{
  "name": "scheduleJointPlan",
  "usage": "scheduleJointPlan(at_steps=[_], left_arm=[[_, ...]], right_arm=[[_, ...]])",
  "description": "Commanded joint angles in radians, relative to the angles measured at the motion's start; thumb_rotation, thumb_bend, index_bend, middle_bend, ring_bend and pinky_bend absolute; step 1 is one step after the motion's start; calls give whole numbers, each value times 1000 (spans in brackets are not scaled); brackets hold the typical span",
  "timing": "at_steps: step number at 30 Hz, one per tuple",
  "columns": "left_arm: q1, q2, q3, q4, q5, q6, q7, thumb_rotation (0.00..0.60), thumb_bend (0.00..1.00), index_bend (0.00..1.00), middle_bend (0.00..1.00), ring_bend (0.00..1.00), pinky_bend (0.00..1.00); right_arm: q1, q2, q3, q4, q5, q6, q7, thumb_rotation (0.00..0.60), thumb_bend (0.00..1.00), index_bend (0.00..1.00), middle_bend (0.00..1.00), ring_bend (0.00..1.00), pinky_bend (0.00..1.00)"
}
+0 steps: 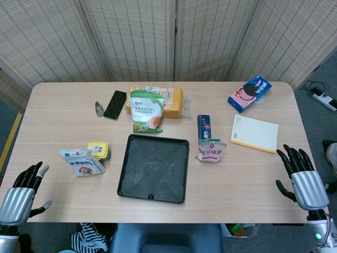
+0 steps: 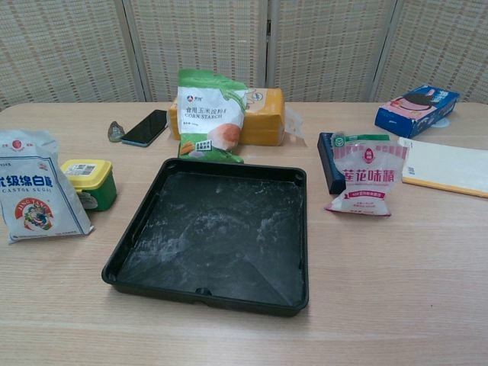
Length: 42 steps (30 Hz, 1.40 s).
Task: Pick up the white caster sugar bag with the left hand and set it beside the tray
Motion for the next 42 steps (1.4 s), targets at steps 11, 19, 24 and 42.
scheduleJointPlan(at_steps=[11,19,24,42], left_arm=[[-28,-12,-18,83,50,28,-193,600,206,0,0,373,515],[-119,-32,-36,325,-49,-146,-931,600,212,0,58,883,970],[-143,-115,-63,446,-132,-269,-1270,600,211,0,88,953,1000],[-182,-443,-27,933,-72,-329,-1736,600,211,18,126,967,1000]], right_arm=[[-34,18,-15,3,-35,70,30,600,355,0,0,0,0],[-61,13,-34,-16,-89,120,-24,600,355,0,0,0,0],[-71,-3,-57,-14,-169,155,-66,600,355,0,0,0,0],[-71,13,-92,11,-266,184,-4,600,356,0,0,0,0]])
